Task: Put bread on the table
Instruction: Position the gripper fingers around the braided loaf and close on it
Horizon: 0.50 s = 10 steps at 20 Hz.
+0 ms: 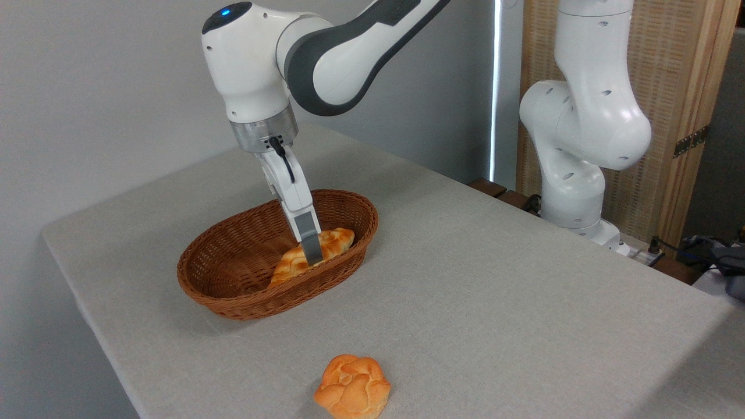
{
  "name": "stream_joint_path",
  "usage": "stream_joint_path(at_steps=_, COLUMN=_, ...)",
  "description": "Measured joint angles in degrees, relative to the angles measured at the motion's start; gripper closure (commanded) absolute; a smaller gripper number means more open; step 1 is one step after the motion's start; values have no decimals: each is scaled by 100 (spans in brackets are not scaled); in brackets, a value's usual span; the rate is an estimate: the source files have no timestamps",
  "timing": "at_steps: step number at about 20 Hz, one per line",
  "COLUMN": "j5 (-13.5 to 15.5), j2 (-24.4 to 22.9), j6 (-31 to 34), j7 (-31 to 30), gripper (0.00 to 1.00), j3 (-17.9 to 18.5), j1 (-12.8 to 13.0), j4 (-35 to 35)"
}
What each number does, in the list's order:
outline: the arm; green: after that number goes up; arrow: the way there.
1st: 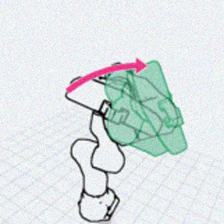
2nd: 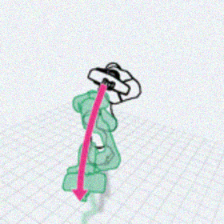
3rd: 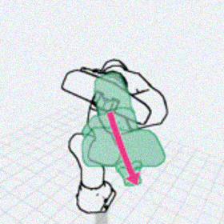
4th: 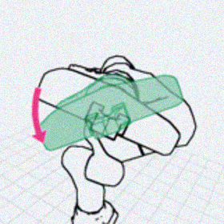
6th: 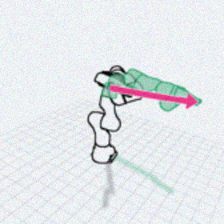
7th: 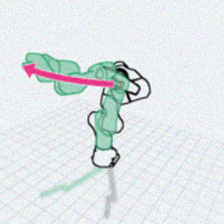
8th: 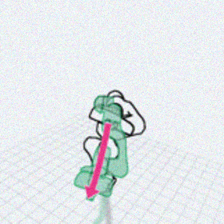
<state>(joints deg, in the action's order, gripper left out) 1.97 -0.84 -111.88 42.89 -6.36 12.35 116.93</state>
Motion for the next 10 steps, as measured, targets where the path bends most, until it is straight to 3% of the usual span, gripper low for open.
stream_joint_path(at_steps=3, j5=-168, j2=1, j6=-13, j7=0, gripper=0, j3=-6, j1=10, j4=30)
stream_joint_path(at_steps=10, j5=-186, j2=2, j6=-17, j7=1, gripper=0, j3=-8, j1=31, j4=104)
